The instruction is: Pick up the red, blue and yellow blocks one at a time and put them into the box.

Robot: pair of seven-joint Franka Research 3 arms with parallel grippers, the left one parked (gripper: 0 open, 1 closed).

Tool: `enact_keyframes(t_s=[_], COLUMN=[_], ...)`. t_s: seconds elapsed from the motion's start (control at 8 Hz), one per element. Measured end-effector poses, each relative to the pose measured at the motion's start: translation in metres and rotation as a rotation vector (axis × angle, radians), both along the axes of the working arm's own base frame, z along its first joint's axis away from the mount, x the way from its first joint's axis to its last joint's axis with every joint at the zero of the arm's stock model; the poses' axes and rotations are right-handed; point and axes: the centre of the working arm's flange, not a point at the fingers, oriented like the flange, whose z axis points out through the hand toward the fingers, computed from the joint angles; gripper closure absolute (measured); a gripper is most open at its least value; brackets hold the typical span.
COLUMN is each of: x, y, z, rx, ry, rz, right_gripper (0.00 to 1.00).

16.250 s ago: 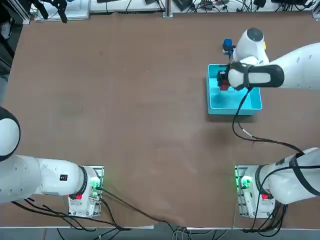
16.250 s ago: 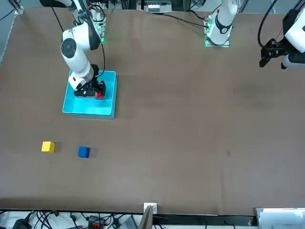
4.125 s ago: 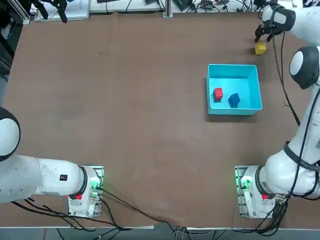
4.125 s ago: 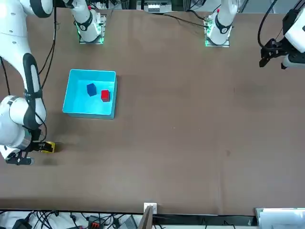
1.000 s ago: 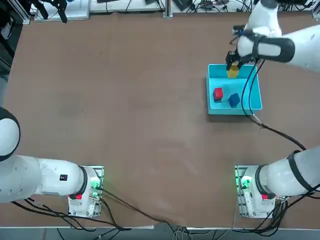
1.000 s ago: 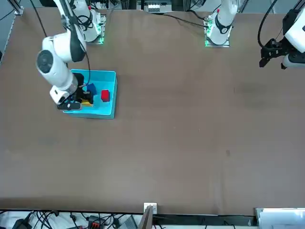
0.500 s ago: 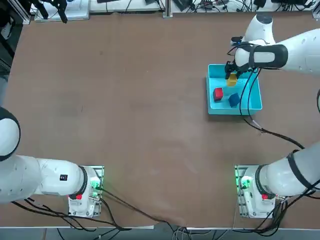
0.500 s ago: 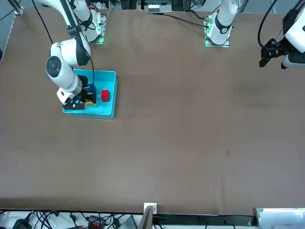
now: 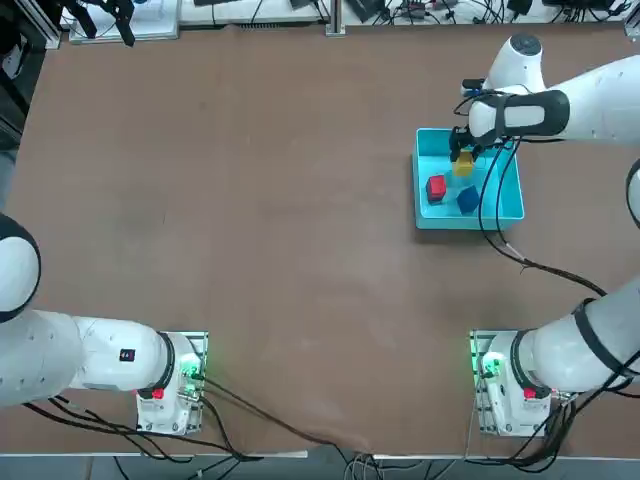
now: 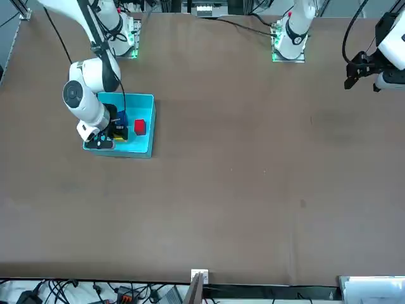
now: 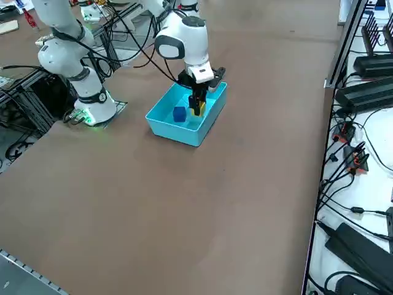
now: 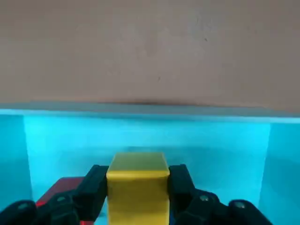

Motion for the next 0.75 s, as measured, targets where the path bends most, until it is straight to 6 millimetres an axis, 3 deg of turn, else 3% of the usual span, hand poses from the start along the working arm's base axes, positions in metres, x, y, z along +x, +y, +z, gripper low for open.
enact_keyframes(t_s=[0.5, 0.62, 0.75], x=[0.003, 0.005, 0.007], y=[-0.003, -0.002, -0.001], z=[-0.016, -0.012, -0.002], rx=[0.002, 0.002, 0.001], ry=[-0.014, -0.021, -0.018], rz=[-0.005, -0.003, -0.002], right_gripper=[0.28, 0.12, 0.02])
